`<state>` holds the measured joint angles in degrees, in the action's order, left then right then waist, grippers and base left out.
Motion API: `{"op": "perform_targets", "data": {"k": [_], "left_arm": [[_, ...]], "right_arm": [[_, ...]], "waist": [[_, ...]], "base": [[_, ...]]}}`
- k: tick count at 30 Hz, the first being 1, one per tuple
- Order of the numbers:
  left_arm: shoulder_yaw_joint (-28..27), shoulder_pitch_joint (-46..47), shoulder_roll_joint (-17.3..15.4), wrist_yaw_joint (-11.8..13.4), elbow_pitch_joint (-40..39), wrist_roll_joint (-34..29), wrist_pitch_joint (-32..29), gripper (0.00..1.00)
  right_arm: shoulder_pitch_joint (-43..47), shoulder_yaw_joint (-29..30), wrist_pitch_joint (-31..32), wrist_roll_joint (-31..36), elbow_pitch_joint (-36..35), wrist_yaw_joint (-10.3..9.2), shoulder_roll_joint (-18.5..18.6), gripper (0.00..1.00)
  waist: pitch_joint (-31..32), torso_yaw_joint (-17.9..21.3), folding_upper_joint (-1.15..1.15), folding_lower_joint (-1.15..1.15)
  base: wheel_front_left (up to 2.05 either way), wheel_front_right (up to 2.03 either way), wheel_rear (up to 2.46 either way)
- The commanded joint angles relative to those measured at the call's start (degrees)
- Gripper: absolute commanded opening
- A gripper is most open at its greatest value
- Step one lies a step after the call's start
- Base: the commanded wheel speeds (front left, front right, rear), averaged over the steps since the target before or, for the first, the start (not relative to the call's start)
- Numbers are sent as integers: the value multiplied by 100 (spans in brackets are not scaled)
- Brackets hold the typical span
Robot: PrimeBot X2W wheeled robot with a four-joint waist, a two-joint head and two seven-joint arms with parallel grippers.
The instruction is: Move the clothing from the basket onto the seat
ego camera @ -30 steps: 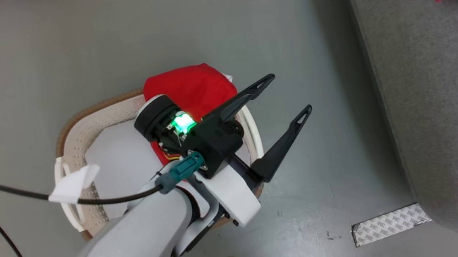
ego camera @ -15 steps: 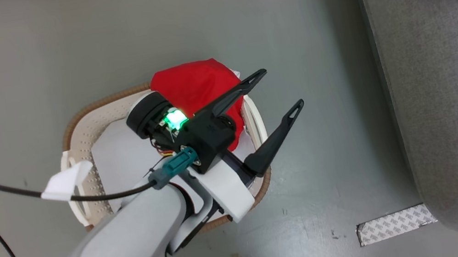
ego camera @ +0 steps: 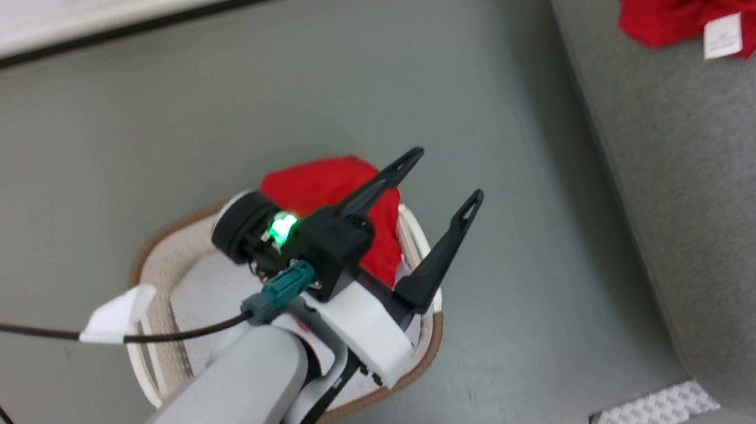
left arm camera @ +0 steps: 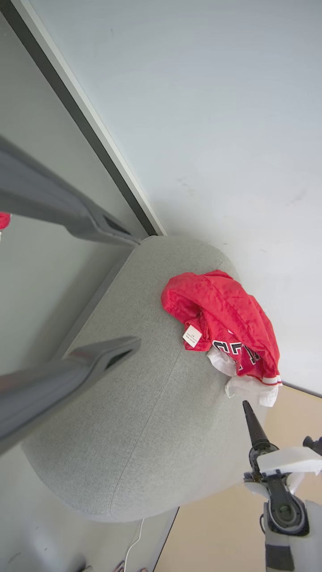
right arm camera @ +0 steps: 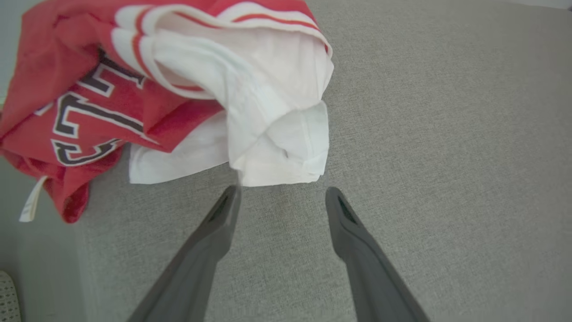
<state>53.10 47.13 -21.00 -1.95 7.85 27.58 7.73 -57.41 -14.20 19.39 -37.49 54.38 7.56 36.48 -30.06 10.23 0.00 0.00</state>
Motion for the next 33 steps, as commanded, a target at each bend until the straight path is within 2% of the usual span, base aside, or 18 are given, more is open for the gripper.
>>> {"op": "perform_targets", "data": {"k": [1,5,15,19,26,29,33], "left_arm": [[-16,-141,-16,42,72,102,46,100],[-61,-354,4,127,190,223,174,100],[-273,-953,52,403,408,590,478,100],[-483,-1211,-4,599,443,779,582,100],[-953,-1616,-315,916,423,920,694,100],[-1157,-1840,-431,1021,384,1020,714,100],[-1432,-2217,-577,1196,343,1133,743,100]], "right_arm": [[160,-94,138,-62,19,-15,40,100],[345,-358,322,-173,-303,-15,115,100],[844,-675,-99,-256,-1442,-15,478,100],[1047,-772,-288,-251,-1910,-14,367,100],[1624,-729,-810,-315,-2696,-14,154,100],[1971,-703,-1015,-82,-2965,-15,133,100],[2478,-550,-1313,175,-3353,-14,-131,100]], "waist": [[370,78,0,0],[809,144,0,0],[1876,106,0,0],[2236,28,0,0],[2648,-244,0,0],[2800,-389,0,0],[2964,-550,0,0]], "base": [[0,0,0],[0,0,0],[0,0,0],[0,0,0],[0,0,0],[0,0,0],[0,0,0]]}}
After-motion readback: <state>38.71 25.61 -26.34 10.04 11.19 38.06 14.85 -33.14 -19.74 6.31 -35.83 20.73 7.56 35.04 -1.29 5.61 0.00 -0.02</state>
